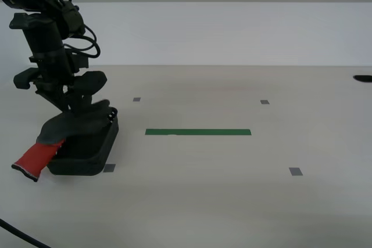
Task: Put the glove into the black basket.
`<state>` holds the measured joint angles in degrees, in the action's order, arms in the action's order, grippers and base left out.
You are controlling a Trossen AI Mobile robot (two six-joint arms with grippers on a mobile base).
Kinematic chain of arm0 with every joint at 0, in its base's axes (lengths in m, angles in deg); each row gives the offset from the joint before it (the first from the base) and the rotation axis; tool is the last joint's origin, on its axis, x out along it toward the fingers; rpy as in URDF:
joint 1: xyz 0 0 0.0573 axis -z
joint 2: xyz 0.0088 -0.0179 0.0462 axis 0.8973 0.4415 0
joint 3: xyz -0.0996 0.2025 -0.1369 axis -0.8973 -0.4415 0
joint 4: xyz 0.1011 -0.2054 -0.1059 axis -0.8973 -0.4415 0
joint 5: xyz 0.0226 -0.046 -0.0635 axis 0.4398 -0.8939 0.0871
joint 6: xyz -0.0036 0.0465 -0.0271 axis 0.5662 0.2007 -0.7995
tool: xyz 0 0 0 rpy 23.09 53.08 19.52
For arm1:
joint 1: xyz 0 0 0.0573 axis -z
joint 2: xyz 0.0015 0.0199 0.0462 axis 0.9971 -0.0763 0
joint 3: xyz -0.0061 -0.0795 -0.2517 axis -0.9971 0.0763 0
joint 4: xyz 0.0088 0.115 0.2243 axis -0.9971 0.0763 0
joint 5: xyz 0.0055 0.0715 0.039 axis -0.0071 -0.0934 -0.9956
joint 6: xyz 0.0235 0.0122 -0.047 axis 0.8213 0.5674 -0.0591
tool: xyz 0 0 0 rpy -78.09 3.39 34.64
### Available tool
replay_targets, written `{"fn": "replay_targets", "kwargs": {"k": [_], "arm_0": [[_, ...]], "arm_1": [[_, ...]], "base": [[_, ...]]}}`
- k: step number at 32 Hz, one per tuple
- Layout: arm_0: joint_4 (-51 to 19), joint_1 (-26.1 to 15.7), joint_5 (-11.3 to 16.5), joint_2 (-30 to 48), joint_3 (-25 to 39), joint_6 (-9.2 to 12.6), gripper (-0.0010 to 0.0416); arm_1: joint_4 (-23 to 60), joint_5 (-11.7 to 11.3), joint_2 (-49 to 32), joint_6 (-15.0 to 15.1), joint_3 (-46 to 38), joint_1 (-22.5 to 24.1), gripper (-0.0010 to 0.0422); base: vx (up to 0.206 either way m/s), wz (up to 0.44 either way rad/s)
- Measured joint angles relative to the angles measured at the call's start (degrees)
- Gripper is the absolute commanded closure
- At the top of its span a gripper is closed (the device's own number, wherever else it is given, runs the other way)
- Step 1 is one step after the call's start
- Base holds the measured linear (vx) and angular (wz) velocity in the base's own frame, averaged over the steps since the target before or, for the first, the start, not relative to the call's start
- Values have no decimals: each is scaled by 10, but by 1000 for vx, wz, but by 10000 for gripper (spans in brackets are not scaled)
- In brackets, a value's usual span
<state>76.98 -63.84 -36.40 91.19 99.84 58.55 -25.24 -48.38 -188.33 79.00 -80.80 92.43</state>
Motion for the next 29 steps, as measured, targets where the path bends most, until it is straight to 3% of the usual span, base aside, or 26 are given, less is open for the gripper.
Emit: {"fn": "replay_targets", "kwargs": {"k": [4,8,12,14,16,17,18,20,29], "arm_0": [[0,0,0,0,0,0,405],[0,0,0,0,0,0,405],[0,0,0,0,0,0,405],[0,0,0,0,0,0,405],[0,0,0,0,0,0,405],[0,0,0,0,0,0,405],[0,0,0,0,0,0,405],[0,0,0,0,0,0,405],[0,0,0,0,0,0,405]], "arm_1": [[6,0,0,-13,-6,0,203],[44,0,2,-16,-31,0,194],[88,0,1,-17,-72,1,230],[92,0,0,-19,-81,1,283],[93,0,0,-19,-82,1,300],[94,0,0,-20,-82,1,324],[93,0,0,-20,-82,1,376],[94,0,0,-20,-82,1,409],[94,0,0,-20,-82,1,411]], "base": [[0,0],[0,0],[0,0],[0,0],[0,0],[0,0],[0,0],[0,0],[0,0]]}}
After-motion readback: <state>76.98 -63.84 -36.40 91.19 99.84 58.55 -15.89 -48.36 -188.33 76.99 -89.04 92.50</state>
